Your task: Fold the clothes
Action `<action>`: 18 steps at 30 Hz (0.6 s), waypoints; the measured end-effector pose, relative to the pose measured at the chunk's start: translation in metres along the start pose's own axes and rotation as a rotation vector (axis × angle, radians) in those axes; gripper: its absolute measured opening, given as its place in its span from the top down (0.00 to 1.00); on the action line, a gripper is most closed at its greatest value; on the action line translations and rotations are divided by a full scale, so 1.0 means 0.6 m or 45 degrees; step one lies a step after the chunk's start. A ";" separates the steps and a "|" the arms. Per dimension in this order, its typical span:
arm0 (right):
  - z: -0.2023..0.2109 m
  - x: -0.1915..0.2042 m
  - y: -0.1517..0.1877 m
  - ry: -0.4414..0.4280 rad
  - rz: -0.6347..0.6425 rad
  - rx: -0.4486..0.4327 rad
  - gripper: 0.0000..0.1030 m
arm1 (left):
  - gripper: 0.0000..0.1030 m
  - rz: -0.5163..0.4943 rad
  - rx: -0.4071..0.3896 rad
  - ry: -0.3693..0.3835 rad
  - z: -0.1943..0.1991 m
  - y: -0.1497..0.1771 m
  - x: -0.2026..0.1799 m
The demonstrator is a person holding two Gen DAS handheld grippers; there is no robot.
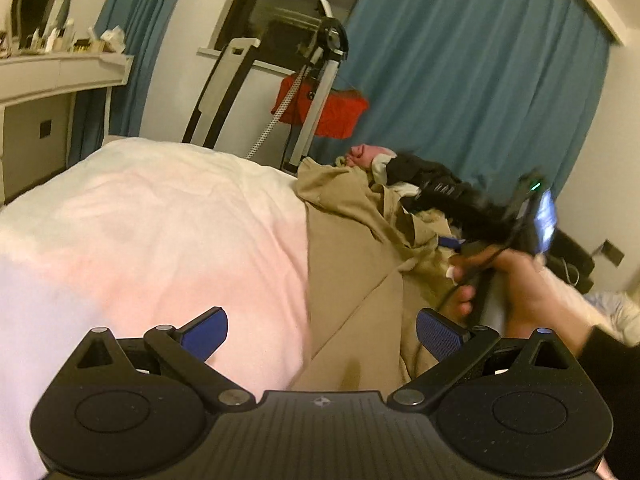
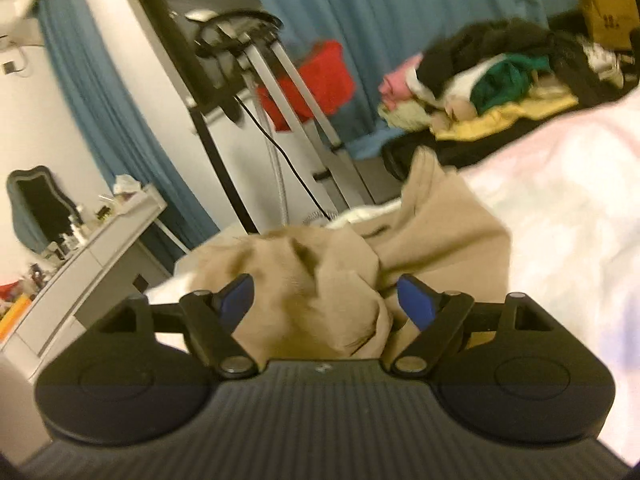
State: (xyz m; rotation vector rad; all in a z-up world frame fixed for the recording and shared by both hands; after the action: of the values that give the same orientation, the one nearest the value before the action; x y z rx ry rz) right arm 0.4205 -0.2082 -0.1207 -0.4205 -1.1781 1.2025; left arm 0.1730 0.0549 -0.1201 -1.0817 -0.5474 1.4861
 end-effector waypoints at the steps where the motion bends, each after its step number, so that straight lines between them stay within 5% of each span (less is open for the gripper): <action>1: 0.022 0.008 -0.001 -0.003 0.011 0.007 0.22 | 0.01 -0.012 0.003 0.001 -0.001 0.001 -0.003; 9: 0.245 0.059 0.018 0.041 0.044 0.025 0.22 | 0.01 -0.072 0.033 0.012 0.034 0.011 -0.034; 18: 0.492 0.085 0.126 0.028 0.082 0.043 0.22 | 0.02 -0.048 0.184 -0.015 0.120 0.042 -0.024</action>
State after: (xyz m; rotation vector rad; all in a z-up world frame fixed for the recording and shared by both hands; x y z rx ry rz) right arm 0.1227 -0.2266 -0.0395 -0.4479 -1.1309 1.2689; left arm 0.0974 0.0521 -0.1031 -0.9460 -0.4584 1.4766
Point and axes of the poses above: each gripper's, at about its wrist camera, not at the fingertips, and z roughly against the way its jaws point, x to its left, y to its underside, the point moved 10 cm from there along -z, roughly the way its jaws point
